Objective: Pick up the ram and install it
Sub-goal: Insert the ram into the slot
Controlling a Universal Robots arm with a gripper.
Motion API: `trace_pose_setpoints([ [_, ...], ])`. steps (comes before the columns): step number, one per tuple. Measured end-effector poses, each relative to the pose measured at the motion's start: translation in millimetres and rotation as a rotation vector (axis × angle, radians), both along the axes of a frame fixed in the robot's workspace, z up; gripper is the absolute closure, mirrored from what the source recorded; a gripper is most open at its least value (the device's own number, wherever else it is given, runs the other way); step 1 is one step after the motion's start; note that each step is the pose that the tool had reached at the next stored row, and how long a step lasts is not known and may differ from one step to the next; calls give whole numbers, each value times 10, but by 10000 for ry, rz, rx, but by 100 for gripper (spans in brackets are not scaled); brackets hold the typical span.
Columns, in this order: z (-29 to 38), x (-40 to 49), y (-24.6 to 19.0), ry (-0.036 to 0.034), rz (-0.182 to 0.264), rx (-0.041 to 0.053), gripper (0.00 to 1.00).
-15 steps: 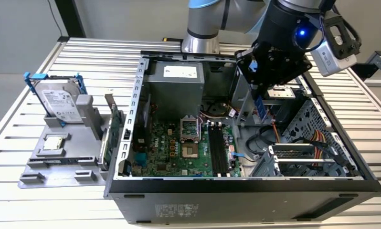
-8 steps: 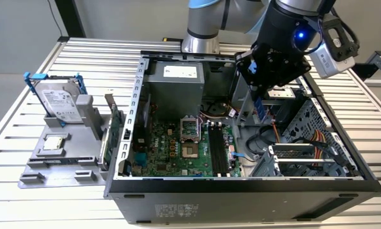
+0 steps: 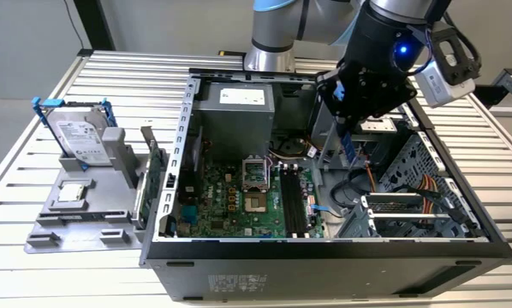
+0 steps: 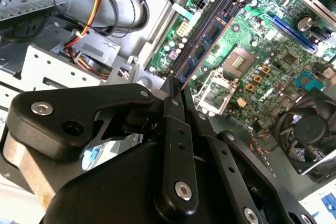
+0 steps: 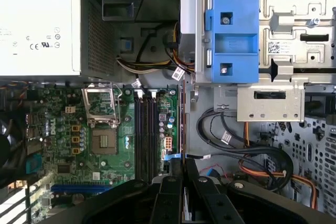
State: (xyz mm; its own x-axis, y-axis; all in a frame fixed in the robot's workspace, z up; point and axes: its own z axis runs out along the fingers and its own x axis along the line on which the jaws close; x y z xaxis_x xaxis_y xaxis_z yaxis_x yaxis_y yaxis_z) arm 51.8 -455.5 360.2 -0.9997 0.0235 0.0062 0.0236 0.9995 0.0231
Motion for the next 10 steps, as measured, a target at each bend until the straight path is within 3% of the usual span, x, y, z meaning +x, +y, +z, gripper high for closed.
trace_pose_setpoints([
  [10, -118, -52, -4, -89, -1, -11, 100],
])
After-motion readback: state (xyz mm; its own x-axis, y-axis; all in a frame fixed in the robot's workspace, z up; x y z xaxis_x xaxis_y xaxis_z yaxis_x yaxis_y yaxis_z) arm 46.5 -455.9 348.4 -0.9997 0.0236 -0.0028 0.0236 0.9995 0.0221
